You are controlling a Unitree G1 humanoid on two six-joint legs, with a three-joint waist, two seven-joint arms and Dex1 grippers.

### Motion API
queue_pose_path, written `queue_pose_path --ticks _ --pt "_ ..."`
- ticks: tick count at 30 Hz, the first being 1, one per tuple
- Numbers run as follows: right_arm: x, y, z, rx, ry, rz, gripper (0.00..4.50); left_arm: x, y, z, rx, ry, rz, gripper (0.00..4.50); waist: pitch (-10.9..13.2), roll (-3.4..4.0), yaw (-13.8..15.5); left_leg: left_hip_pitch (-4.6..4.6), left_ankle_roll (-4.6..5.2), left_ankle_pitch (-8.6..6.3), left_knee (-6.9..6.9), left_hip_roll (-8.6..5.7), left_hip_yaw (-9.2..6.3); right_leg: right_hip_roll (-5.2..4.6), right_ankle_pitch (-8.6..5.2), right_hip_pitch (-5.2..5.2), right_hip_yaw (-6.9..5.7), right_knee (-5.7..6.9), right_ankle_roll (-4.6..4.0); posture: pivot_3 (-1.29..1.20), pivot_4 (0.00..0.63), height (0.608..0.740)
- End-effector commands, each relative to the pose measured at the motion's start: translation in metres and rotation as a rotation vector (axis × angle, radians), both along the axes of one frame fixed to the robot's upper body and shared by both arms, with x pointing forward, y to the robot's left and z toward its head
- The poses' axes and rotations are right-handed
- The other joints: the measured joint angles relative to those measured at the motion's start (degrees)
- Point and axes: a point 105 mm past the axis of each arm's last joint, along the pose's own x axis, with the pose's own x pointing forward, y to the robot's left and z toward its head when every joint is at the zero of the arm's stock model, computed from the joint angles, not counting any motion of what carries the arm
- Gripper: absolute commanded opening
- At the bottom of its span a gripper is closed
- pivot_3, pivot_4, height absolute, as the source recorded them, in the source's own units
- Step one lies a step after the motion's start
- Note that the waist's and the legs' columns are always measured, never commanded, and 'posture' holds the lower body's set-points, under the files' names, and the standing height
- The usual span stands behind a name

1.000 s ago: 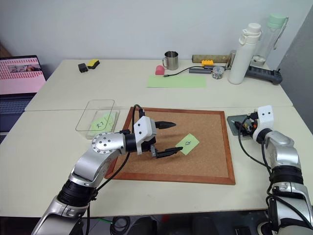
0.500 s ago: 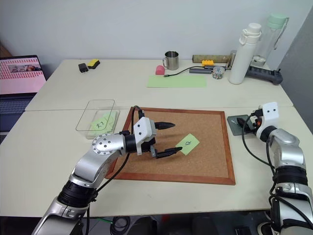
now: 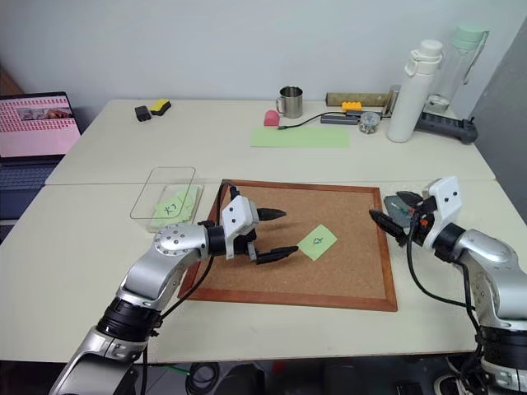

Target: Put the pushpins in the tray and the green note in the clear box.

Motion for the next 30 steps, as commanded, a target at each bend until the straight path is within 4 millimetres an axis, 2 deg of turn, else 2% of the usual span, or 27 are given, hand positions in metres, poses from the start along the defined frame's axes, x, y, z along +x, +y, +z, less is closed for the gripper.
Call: queue_pose_path --ticks 1,7,13,20,27,30 --pt "-0.019 0.039 -0.008 -0.059 0.017 0.169 4.44 0.000 0.007 0.010 0.010 -0.022 -0.032 4.50 0.0 0.00 0.0 0.00 0.00 0.00 0.00 0.00 -0.01 0.01 0.00 0.00 0.00 0.00 0.00 0.00 0.150 0.740" --pt "-0.016 0.062 -0.018 -0.049 0.032 0.211 4.44 0.001 0.014 0.016 0.022 -0.038 -0.034 4.50 0.0 -0.03 0.0 0.00 0.00 0.00 0.00 0.00 -0.01 0.01 0.00 0.00 -0.01 -0.01 0.00 0.00 0.150 0.740" --pt "-0.011 0.067 -0.023 -0.067 0.034 0.217 4.44 -0.004 0.013 0.014 0.020 -0.027 -0.041 4.50 0.0 -0.03 0.1 -0.01 0.00 0.00 0.01 0.00 -0.05 0.00 0.00 0.00 -0.05 -0.02 0.00 0.00 0.150 0.740" --pt "-0.022 0.061 -0.020 -0.080 0.036 0.208 4.44 -0.003 -0.005 0.005 0.035 -0.037 -0.102 4.50 0.0 -0.03 0.2 -0.03 0.00 0.00 0.02 -0.01 -0.05 -0.01 0.00 0.00 -0.05 -0.02 0.00 0.00 0.150 0.740" --pt "-0.030 0.047 -0.020 -0.103 0.041 0.150 4.44 0.006 -0.035 -0.020 0.095 -0.045 -0.217 4.50 0.0 -0.05 0.2 -0.03 0.00 0.00 0.03 -0.04 -0.04 -0.01 0.00 0.01 -0.05 -0.02 0.00 0.00 0.150 0.740" --pt "-0.033 0.042 -0.016 -0.106 0.034 0.127 4.44 0.011 -0.042 -0.027 0.132 -0.069 -0.248 4.50 0.0 -0.06 0.2 -0.03 0.00 0.00 0.04 -0.05 -0.05 -0.01 0.00 0.01 -0.05 -0.01 0.00 0.00 0.150 0.740"
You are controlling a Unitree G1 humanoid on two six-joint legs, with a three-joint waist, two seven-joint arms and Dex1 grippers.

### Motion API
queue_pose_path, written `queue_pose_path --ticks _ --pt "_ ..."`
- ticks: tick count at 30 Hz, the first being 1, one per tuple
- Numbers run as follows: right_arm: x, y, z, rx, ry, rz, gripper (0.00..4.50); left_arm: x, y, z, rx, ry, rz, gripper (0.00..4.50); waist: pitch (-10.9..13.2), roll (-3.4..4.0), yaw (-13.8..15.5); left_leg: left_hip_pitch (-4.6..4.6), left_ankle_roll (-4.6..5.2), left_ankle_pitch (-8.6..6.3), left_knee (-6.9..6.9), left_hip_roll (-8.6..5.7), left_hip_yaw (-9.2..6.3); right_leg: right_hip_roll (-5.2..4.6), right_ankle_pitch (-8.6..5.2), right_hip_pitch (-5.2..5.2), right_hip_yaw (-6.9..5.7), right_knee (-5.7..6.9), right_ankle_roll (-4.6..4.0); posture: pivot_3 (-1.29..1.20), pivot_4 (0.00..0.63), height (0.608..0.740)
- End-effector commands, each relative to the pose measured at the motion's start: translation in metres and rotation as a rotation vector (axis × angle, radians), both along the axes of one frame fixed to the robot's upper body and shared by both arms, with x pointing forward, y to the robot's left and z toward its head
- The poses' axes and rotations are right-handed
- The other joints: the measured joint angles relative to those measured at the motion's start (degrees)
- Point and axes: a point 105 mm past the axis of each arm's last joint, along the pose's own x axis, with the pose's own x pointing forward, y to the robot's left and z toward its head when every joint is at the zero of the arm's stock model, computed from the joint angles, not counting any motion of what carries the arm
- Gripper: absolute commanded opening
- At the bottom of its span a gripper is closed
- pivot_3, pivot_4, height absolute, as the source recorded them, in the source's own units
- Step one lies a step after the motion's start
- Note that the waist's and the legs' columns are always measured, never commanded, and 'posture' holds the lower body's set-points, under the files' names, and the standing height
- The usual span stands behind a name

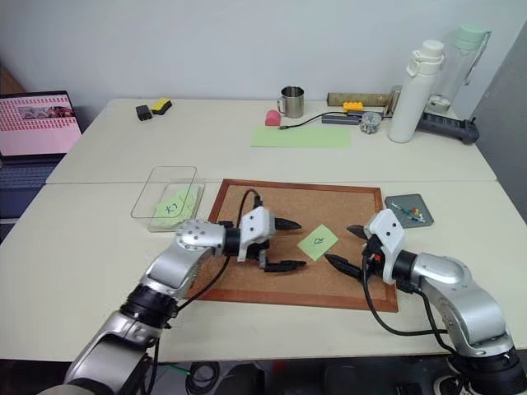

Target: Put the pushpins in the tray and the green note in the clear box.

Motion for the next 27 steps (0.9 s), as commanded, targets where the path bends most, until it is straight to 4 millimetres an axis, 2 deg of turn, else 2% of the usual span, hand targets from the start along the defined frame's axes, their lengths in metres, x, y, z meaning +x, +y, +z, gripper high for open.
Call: queue_pose_path --ticks 1,4,10,16,26,27 --pt "-0.007 -0.008 0.021 -0.008 -0.075 -0.028 4.44 0.008 -0.011 0.003 0.008 -0.050 -0.045 4.50 0.0 -0.01 0.0 0.01 0.00 0.00 0.00 0.00 -0.01 0.02 0.00 0.00 0.02 0.00 0.00 0.00 0.150 0.740" --pt "-0.011 -0.012 0.025 -0.013 -0.080 -0.048 4.44 0.010 -0.017 0.002 0.009 -0.048 -0.069 4.50 0.0 -0.01 0.0 -0.01 0.01 0.00 -0.01 -0.01 -0.02 0.02 0.00 0.00 0.02 0.00 0.00 0.00 0.150 0.740" --pt "-0.016 -0.017 0.033 -0.016 -0.094 -0.084 4.44 0.013 -0.023 -0.011 0.060 -0.053 -0.048 4.50 0.0 -0.02 0.0 0.00 0.02 -0.01 -0.01 -0.01 -0.03 0.04 0.00 0.00 0.04 0.00 0.00 0.00 0.150 0.740" --pt "-0.017 -0.019 0.037 -0.020 -0.105 -0.104 4.44 0.021 -0.021 -0.023 0.105 -0.026 0.035 4.50 0.0 -0.04 0.1 0.02 0.02 -0.01 0.02 -0.04 -0.06 0.01 0.00 0.06 0.02 0.01 0.00 0.00 0.150 0.740" --pt "-0.023 -0.018 0.042 -0.048 -0.098 -0.064 4.44 0.012 -0.020 -0.037 0.132 0.092 0.042 4.50 0.0 -0.05 0.2 0.04 0.02 -0.01 0.06 -0.08 -0.10 -0.02 0.01 0.11 0.01 0.02 0.02 0.00 0.150 0.740" --pt "-0.025 -0.017 0.043 -0.051 -0.095 -0.058 4.48 0.012 -0.020 -0.037 0.122 0.109 0.048 4.31 0.0 -0.05 0.2 0.05 0.02 -0.01 0.06 -0.08 -0.10 -0.02 0.01 0.11 0.01 0.02 0.02 0.00 0.150 0.740"
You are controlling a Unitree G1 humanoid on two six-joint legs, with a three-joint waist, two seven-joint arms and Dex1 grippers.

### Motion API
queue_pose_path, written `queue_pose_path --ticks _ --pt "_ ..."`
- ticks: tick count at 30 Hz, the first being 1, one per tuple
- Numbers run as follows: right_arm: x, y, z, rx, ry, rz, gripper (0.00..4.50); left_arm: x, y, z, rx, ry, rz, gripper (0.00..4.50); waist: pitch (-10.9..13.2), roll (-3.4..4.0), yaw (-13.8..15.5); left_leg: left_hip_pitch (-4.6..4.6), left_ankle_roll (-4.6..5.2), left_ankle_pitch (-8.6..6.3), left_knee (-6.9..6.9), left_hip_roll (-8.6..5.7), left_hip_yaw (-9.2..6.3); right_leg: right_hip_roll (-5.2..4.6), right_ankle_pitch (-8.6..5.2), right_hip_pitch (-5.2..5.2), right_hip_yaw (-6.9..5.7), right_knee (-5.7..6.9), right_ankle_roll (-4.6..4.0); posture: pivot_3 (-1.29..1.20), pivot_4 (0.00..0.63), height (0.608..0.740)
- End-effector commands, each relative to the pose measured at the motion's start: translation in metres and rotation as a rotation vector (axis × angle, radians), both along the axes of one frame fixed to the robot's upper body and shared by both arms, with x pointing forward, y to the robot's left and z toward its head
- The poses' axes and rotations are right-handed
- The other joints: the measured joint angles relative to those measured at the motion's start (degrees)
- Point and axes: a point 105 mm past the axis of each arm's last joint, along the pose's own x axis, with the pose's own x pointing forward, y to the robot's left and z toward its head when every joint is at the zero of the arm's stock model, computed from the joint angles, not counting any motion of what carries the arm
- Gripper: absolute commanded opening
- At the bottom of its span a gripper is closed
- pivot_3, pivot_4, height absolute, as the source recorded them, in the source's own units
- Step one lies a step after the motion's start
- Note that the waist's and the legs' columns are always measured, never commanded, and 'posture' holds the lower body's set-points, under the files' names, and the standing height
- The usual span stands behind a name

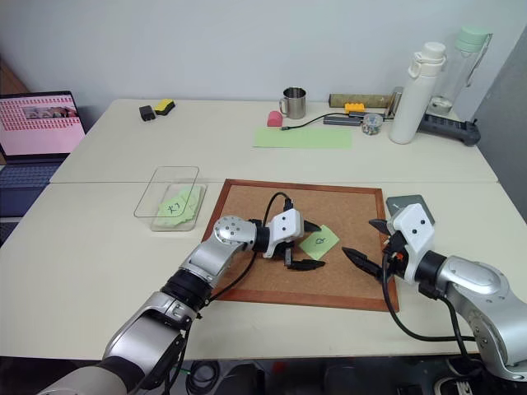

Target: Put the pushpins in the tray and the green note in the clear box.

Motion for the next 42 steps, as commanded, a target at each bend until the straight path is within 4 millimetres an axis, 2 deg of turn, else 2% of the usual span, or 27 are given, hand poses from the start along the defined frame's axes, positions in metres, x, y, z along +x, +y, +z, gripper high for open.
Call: queue_pose_path --ticks 1,10,18,25,29,33,40,42 --pt "-0.009 0.004 0.015 -0.013 -0.046 0.039 4.50 -0.005 0.005 -0.019 0.042 0.088 0.030 4.12 0.0 -0.01 0.0 0.00 0.00 0.00 0.00 0.00 -0.01 0.00 0.00 0.00 0.00 0.00 0.00 0.00 0.150 0.740" --pt "-0.011 0.002 0.017 -0.010 -0.041 0.023 4.50 -0.008 0.005 -0.017 0.015 0.135 0.032 2.67 0.0 -0.01 0.0 0.01 0.00 0.00 0.00 0.00 -0.02 0.00 0.00 0.01 0.00 0.01 0.00 0.00 0.150 0.740" --pt "-0.011 0.001 0.018 -0.003 -0.043 0.010 4.50 -0.006 0.005 -0.014 0.012 0.140 0.040 1.18 0.0 -0.01 -0.1 0.02 0.00 0.00 0.00 0.00 -0.03 0.01 0.00 0.00 0.00 0.01 0.00 0.00 0.150 0.740" --pt "-0.009 0.000 0.018 -0.001 -0.046 0.002 4.50 -0.001 0.003 0.000 -0.030 0.106 0.051 0.04 0.0 -0.01 -0.1 0.01 0.00 0.00 0.00 0.00 -0.03 0.01 0.00 0.00 0.01 0.01 0.00 0.00 0.150 0.740" --pt "-0.009 0.000 0.018 0.001 -0.049 0.000 4.50 0.000 -0.001 0.020 -0.120 0.063 0.055 0.04 0.0 -0.01 -0.1 0.01 0.00 0.00 0.00 0.00 -0.03 0.01 0.00 0.00 0.01 0.01 0.00 0.00 0.150 0.740" --pt "-0.009 -0.001 0.018 -0.003 -0.046 0.001 4.50 -0.004 0.001 0.039 -0.191 0.070 0.078 0.76 0.0 -0.02 -0.1 -0.03 0.00 0.00 -0.01 0.00 -0.03 0.01 0.00 -0.04 0.00 0.01 0.00 0.00 0.150 0.740" --pt "-0.009 0.001 0.017 0.001 -0.045 0.005 4.50 -0.019 0.004 0.046 -0.176 0.031 0.173 1.90 0.0 -0.02 -0.1 -0.02 0.00 0.00 -0.02 0.01 -0.05 0.01 0.00 -0.05 0.02 0.01 0.00 0.00 0.150 0.740" --pt "-0.009 0.003 0.016 0.009 -0.045 0.009 4.50 -0.029 0.003 0.039 -0.134 0.013 0.199 2.33 0.0 -0.02 0.0 -0.02 0.00 0.00 -0.01 0.01 -0.06 0.00 0.00 -0.05 0.01 0.01 0.00 0.00 0.150 0.740"
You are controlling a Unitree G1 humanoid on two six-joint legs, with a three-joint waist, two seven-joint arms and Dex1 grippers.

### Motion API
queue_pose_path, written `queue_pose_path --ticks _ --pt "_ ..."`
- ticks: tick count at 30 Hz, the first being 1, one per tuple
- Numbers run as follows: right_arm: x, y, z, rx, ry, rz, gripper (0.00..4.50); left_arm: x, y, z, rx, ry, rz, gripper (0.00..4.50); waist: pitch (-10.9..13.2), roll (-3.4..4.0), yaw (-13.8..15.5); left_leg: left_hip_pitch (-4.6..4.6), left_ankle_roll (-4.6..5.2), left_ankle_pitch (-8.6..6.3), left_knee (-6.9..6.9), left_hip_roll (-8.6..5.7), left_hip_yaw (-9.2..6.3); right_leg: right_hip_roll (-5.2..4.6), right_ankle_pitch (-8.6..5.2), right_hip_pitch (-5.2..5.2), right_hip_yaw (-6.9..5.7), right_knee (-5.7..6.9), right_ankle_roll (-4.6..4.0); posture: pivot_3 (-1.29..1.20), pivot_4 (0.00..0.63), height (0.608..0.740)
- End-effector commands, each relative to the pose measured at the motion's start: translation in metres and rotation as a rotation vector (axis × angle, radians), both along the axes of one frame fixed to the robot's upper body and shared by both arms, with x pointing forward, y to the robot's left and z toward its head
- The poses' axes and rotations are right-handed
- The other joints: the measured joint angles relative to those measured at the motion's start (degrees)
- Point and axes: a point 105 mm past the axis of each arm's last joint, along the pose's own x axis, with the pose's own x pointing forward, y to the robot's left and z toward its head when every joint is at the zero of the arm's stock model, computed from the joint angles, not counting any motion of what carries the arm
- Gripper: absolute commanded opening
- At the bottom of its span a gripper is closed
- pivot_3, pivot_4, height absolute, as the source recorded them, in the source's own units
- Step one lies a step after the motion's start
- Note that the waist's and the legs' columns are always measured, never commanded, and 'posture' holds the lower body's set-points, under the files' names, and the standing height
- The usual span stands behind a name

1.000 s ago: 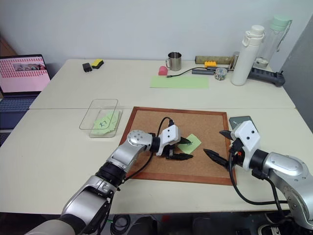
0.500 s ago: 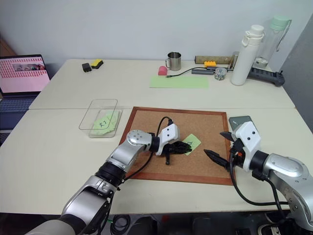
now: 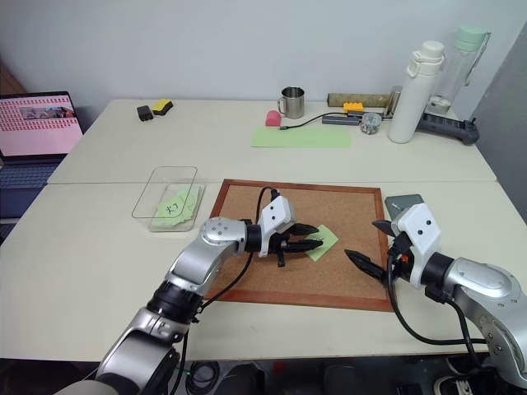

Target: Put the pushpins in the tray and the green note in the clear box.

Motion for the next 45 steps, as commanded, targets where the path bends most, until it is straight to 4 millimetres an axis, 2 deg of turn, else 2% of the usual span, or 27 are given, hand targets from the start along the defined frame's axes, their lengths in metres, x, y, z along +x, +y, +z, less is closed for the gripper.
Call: queue_pose_path --ticks 1,8,12,16,23,31,36,37,38,45 --pt "-0.001 0.005 0.011 0.005 -0.058 0.024 4.50 -0.015 -0.005 0.005 0.049 -0.067 0.047 2.48 0.0 0.00 0.0 0.00 0.00 0.00 0.00 0.00 0.00 0.00 0.00 0.00 0.00 0.00 0.00 0.00 0.150 0.740" --pt "0.002 0.009 0.010 0.012 -0.054 0.041 4.50 -0.012 -0.004 -0.010 0.109 -0.091 0.176 3.85 0.0 0.00 0.0 0.02 0.00 0.00 0.00 0.00 0.01 -0.01 0.00 0.00 0.02 0.01 0.00 0.00 0.150 0.740" --pt "0.001 0.009 0.010 0.011 -0.051 0.043 4.50 -0.006 -0.005 -0.015 0.125 -0.095 0.227 4.45 0.0 0.00 0.1 0.00 0.00 0.00 0.00 0.00 0.01 -0.01 0.00 0.00 0.00 0.00 0.00 0.00 0.150 0.740" --pt "0.000 0.009 0.010 0.009 -0.048 0.044 4.50 -0.004 -0.012 -0.016 0.100 -0.069 0.241 4.45 0.0 0.00 0.1 0.01 0.00 0.00 -0.01 0.00 0.02 -0.01 0.00 0.00 0.01 0.00 0.00 0.00 0.150 0.740" --pt "-0.003 0.006 0.010 0.002 -0.052 0.026 4.50 -0.004 -0.019 -0.028 0.087 0.076 0.295 4.45 0.0 0.00 0.1 0.00 0.00 0.00 0.00 0.00 0.02 -0.02 0.00 0.01 0.00 0.00 0.00 0.00 0.150 0.740" --pt "-0.007 0.003 0.010 -0.004 -0.056 0.001 4.50 0.000 -0.017 -0.041 0.187 0.059 0.315 4.45 0.0 0.00 0.2 0.02 0.00 0.00 0.00 -0.02 0.02 -0.03 0.00 0.04 0.01 0.00 0.00 0.00 0.150 0.740" --pt "-0.007 0.001 0.011 -0.006 -0.059 -0.007 4.50 -0.004 -0.020 -0.044 0.181 0.085 0.296 4.45 0.0 -0.01 0.4 0.02 -0.01 0.00 0.01 -0.03 0.02 -0.05 0.00 0.06 0.01 0.00 0.01 0.00 0.150 0.740" --pt "-0.007 0.000 0.011 -0.007 -0.059 -0.009 4.50 -0.005 -0.020 -0.044 0.178 0.090 0.294 4.11 0.0 -0.01 0.5 0.03 -0.01 0.00 0.01 -0.03 0.02 -0.05 0.00 0.06 0.00 0.00 0.01 0.00 0.150 0.740" --pt "-0.007 0.000 0.011 -0.008 -0.060 -0.010 4.50 -0.006 -0.020 -0.044 0.176 0.093 0.293 4.06 0.0 0.00 0.5 0.03 -0.01 0.00 0.01 -0.03 0.02 -0.05 0.00 0.06 0.01 0.00 0.01 0.00 0.150 0.740" --pt "-0.006 -0.002 0.012 -0.010 -0.060 -0.012 4.50 -0.009 -0.018 -0.045 0.166 0.119 0.294 2.81 0.0 0.00 0.6 0.05 -0.01 0.00 0.01 -0.04 0.02 -0.05 0.00 0.06 0.01 0.01 0.01 0.00 0.150 0.740"
